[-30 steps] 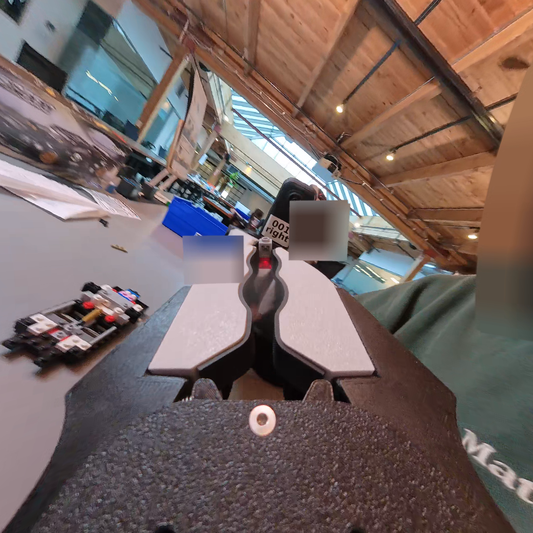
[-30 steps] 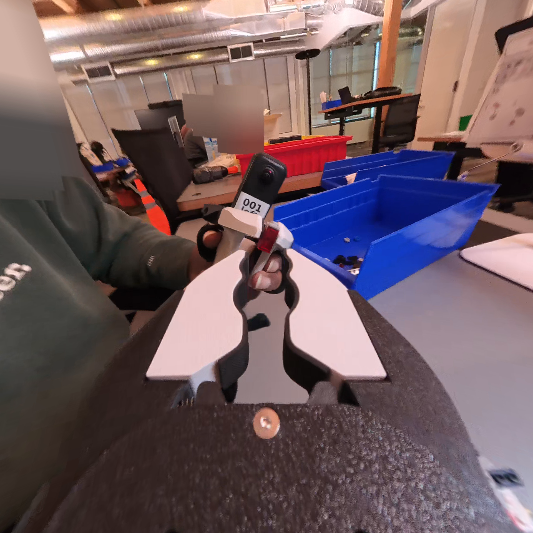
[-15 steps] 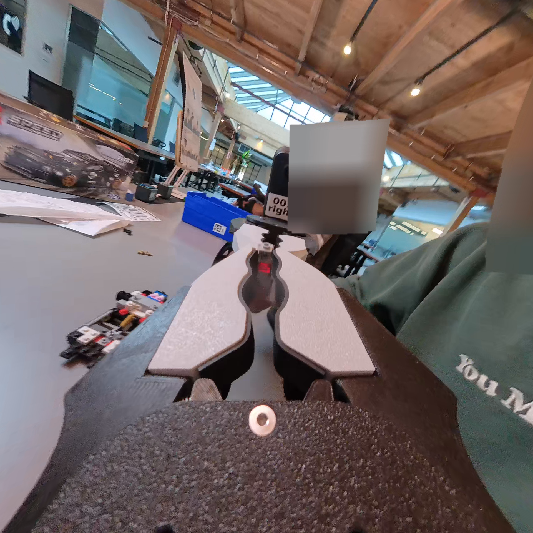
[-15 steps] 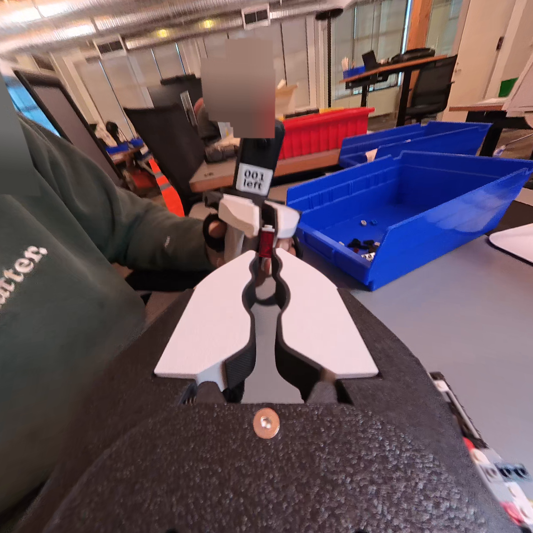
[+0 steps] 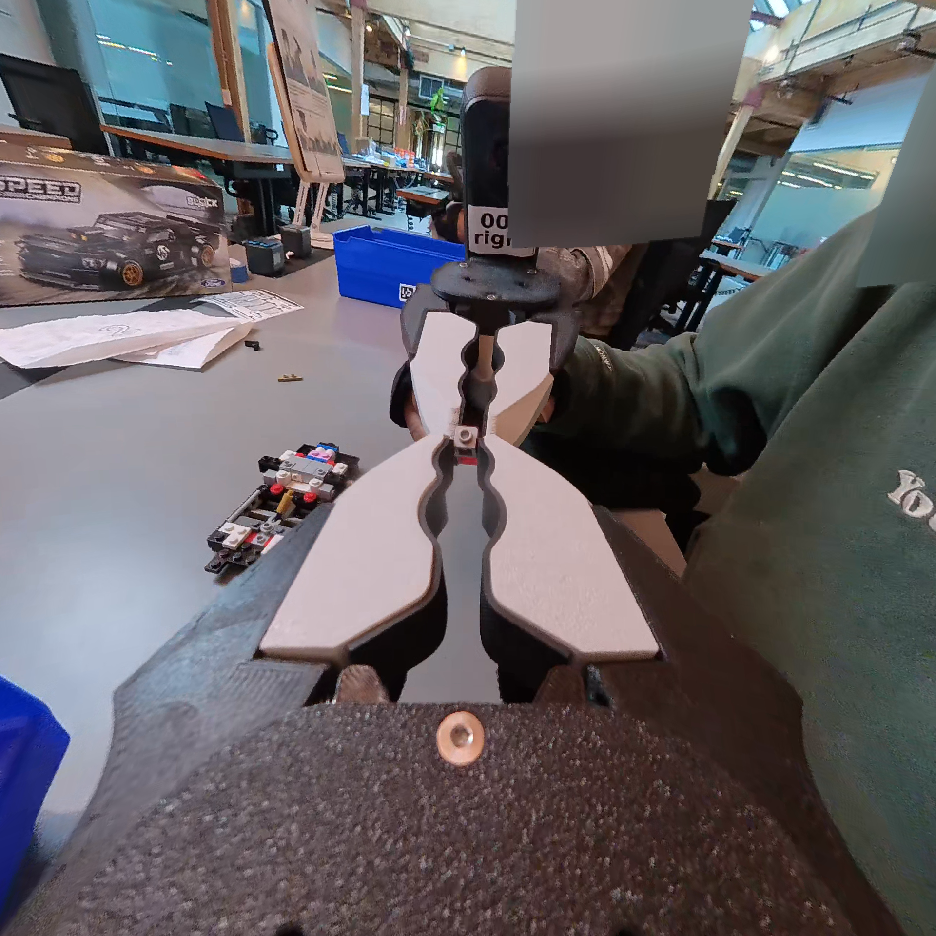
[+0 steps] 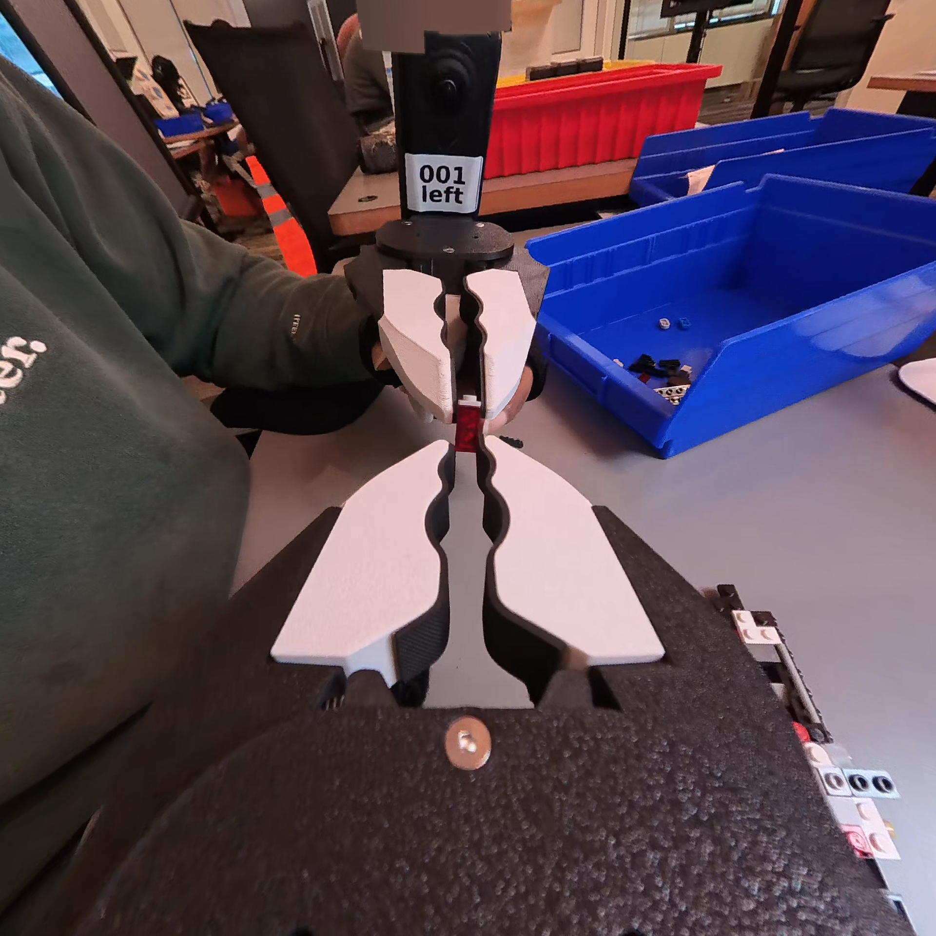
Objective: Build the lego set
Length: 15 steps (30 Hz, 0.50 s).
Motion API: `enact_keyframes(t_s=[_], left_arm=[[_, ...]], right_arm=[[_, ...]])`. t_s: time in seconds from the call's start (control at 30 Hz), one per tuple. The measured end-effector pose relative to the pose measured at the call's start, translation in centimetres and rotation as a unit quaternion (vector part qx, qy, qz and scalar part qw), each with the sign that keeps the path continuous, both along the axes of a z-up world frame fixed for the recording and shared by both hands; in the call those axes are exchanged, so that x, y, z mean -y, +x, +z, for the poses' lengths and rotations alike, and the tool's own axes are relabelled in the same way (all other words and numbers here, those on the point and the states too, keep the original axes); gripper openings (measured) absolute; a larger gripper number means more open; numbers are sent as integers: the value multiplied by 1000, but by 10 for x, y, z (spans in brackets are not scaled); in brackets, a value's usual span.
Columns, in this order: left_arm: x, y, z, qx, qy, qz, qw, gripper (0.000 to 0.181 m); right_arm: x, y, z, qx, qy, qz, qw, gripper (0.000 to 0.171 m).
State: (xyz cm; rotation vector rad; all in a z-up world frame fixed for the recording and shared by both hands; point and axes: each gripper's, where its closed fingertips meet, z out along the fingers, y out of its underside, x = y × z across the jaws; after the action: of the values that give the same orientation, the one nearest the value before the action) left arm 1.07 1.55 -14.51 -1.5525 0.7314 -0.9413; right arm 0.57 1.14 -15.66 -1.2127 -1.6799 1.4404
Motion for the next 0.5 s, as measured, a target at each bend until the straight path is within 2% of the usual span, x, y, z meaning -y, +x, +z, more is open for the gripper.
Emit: enact_keyframes(t_s=[0.13,0.2,0.23,0.37,0.5], left_arm=[[-1,0,2,12,-1,4,1000,8],[-2,0,0,17,-4,8,1000,8],[-1,2,-1,18,-5,2,1000,8],[1,3,2,31,0,-3,1000,8],[3,6,11,41,26,-7,999,8]], right_arm=[[0,0,2,-8,-9,0,1000,8],[1,-1,5,-19,-22,5,1000,14],[2,-1,4,-18,-20,4,1000,9],[1,0,7,-21,2,-1,1000,8],[4,4,16,-22,-43,19,999,8]])
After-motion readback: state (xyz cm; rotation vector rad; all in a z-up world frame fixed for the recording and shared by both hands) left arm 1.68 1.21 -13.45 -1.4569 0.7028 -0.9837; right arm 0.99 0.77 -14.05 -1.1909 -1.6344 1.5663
